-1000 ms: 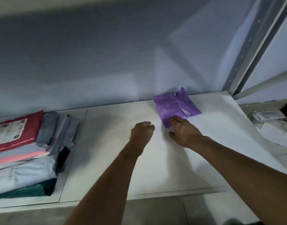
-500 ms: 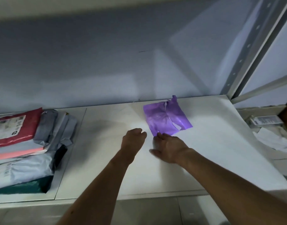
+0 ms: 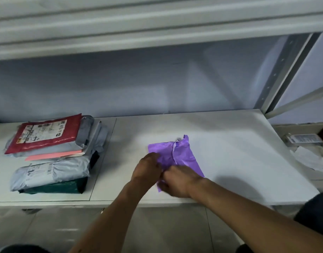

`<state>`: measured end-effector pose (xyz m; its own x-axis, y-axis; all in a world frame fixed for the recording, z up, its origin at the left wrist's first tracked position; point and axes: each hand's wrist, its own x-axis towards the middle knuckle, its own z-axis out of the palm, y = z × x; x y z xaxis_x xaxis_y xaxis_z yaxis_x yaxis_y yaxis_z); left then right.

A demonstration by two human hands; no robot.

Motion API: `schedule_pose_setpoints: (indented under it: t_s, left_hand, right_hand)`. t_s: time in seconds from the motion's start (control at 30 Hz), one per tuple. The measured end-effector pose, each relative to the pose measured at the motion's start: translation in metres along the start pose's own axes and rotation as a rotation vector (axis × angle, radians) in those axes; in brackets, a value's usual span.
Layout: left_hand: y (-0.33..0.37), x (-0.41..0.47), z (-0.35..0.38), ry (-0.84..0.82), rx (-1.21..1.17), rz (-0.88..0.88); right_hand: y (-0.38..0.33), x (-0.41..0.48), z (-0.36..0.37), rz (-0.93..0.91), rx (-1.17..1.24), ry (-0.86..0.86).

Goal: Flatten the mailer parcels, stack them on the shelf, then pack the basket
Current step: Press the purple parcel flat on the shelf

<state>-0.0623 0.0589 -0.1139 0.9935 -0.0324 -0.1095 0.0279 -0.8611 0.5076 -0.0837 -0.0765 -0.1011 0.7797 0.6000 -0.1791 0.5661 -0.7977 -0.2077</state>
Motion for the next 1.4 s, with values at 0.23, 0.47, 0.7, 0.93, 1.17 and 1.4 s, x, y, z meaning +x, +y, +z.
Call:
schedule_pose_setpoints:
  t_s: [0.23,0.47,0.7,0.93,1.17,1.4]
  left_hand:
    - [-0.006,0.012,0.021,0.034,0.095,0.174]
    - [-0.001,0.033,0.053,-0.127,0.199,0.248]
    - [-0.022,0.02,0.062,0.026,0.28,0.314]
    - [-0.026,0.002,0.038,0.045,0.386,0.134]
    - [-0.051,-0.006,0.049,0.095,0.103,0.192]
    - [-0.065,-0.008,0.074,0.196,0.063,0.15]
  right_hand:
    - [0.041,0.028,0.005,0.169,-0.078,0.362]
    - [0.073,0.033,0.066,0.204,0.026,0.166]
    - [0.067,0.033,0.073,0.241,0.004,0.224]
    - [0.033,0.038,0.067,0.144,0.093,0.062]
    - [0.016,0.041,0.073,0.106,0.012,0.283]
    - [0.021,0.041,0.089,0.124,-0.042,0.246]
